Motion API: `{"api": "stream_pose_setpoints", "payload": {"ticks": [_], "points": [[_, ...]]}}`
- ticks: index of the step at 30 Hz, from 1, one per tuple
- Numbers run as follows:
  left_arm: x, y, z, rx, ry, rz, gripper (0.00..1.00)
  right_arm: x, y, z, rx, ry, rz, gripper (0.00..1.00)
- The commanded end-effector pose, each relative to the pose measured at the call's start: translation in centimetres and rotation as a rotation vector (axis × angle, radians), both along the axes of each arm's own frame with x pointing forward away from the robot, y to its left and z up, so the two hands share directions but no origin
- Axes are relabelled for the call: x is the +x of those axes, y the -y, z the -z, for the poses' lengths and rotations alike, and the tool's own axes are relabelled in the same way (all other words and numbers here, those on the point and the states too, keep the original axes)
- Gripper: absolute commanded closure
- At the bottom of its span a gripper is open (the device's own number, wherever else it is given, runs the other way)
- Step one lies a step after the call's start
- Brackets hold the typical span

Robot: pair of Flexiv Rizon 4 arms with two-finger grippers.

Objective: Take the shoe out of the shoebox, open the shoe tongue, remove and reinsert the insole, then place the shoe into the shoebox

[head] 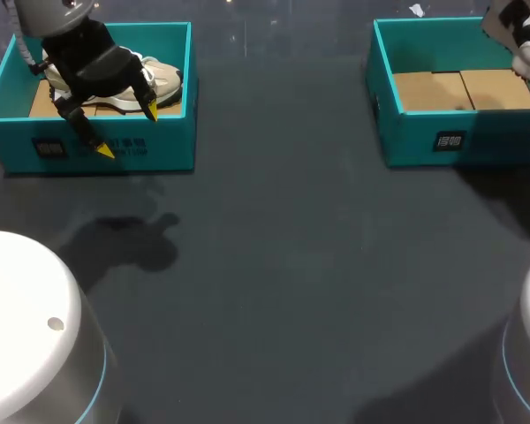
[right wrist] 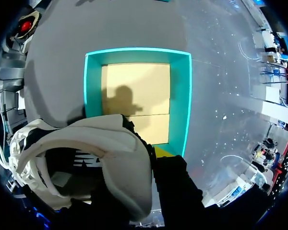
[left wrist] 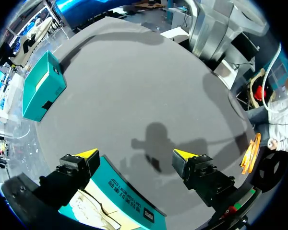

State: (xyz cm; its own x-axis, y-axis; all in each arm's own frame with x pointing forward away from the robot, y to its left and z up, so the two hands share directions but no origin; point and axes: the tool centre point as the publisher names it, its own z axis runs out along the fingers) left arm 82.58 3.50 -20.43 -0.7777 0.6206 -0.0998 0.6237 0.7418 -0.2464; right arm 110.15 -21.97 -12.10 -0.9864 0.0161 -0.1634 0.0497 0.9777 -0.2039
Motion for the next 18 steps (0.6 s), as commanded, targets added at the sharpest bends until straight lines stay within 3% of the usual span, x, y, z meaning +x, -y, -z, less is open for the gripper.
{"api": "stream_pose_setpoints", "payload": {"ticks": [1, 8, 10, 14, 18], "points": [[0.0, -0.1, 0.0, 0.003, 0.000, 0.000, 0.00, 1.1, 3.7, 0.8, 0.069, 0.050, 0.023, 1.00], [0.0, -0.1, 0.0, 0.003, 0.000, 0.000, 0.00, 1.8, 6.2, 1.3, 0.077, 0.067, 0.113, 1.00], [0.0, -0.1, 0.0, 0.003, 0.000, 0.000, 0.00, 1.4, 6.9, 1.5, 0.092, 0.062, 0.232, 1.00], [0.0, -0.1, 0.0, 0.003, 0.000, 0.000, 0.00, -0.6, 8.0, 1.7, 0.138, 0.049, 0.613, 1.00], [0.0, -0.1, 0.0, 0.003, 0.000, 0.000, 0.00, -2.8, 8.7, 2.4, 0.187, 0.041, 0.862, 1.00]]}}
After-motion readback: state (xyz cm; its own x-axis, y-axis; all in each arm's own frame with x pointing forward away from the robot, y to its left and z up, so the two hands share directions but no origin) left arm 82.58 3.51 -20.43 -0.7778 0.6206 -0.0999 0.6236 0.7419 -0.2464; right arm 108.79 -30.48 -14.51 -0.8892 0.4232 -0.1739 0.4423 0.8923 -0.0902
